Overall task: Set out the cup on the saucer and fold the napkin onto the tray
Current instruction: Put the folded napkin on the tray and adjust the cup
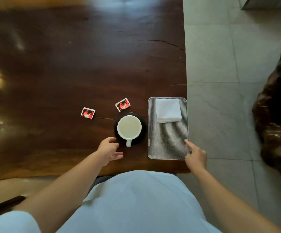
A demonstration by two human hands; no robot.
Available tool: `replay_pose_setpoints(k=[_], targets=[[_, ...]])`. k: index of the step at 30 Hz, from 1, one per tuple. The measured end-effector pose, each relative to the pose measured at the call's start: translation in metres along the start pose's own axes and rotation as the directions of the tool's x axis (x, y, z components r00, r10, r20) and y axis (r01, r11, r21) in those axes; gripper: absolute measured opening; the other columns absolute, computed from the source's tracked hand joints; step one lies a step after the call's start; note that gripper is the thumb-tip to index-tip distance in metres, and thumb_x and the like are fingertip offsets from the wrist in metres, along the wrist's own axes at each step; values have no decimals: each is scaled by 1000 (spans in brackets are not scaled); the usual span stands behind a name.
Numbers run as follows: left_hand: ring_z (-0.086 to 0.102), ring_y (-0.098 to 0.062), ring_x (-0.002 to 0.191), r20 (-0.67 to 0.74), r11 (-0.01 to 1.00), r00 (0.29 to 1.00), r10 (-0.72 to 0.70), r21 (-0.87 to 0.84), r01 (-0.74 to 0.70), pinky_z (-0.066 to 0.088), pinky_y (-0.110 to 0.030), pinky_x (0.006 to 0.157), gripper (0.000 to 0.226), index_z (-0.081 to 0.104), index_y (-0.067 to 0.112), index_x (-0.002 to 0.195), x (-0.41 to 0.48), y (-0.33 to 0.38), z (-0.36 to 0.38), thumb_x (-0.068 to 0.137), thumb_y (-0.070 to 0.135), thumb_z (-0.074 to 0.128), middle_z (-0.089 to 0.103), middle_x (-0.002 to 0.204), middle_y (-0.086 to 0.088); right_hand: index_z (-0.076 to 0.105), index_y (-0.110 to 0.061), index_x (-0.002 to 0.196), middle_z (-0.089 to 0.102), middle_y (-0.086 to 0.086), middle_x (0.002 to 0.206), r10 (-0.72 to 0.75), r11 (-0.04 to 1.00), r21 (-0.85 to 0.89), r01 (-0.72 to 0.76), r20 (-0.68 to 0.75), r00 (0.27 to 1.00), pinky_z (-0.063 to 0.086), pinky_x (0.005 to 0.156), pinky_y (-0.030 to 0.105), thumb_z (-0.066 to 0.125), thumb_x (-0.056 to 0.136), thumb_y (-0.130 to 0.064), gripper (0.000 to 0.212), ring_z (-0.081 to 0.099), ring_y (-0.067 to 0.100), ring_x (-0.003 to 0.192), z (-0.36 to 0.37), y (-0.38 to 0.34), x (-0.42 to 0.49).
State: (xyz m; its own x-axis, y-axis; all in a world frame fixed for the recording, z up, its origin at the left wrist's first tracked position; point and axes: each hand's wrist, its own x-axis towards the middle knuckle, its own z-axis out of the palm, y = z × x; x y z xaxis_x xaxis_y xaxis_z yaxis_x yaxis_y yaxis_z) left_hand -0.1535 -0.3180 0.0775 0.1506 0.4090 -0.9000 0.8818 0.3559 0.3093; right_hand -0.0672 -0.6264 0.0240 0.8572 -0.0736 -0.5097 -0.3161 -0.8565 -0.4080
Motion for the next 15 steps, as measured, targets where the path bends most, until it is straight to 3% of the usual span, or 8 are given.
replay_pose_setpoints(k=[5,11,15], targets=[[67,-38,106,20,999,1000,6,-41,-5,61,-46,83,56,34,20,153,-2,-5,6,103,-1,45,46,149,-17,56,-31,138,63,10,132,-95,995,-17,96,40,995,58,88,40,49,85,15,71,63,29,106,3,-7,-6],[68,-36,100,17,999,1000,-12,-32,12,61,-44,75,52,36,20,153,-2,-10,-3,104,4,45,50,146,-15,56,-34,138,63,12,129,-67,997,-19,68,65,996,56,89,39,44,86,15,72,62,32,105,15,-20,-17],[68,-37,102,75,995,997,18,96,-26,61,-41,71,45,43,17,149,-2,-14,-11,105,11,46,53,143,-16,56,-33,138,64,12,122,-61,998,-14,63,105,993,57,82,37,44,86,15,71,62,30,95,20,-30,-20]])
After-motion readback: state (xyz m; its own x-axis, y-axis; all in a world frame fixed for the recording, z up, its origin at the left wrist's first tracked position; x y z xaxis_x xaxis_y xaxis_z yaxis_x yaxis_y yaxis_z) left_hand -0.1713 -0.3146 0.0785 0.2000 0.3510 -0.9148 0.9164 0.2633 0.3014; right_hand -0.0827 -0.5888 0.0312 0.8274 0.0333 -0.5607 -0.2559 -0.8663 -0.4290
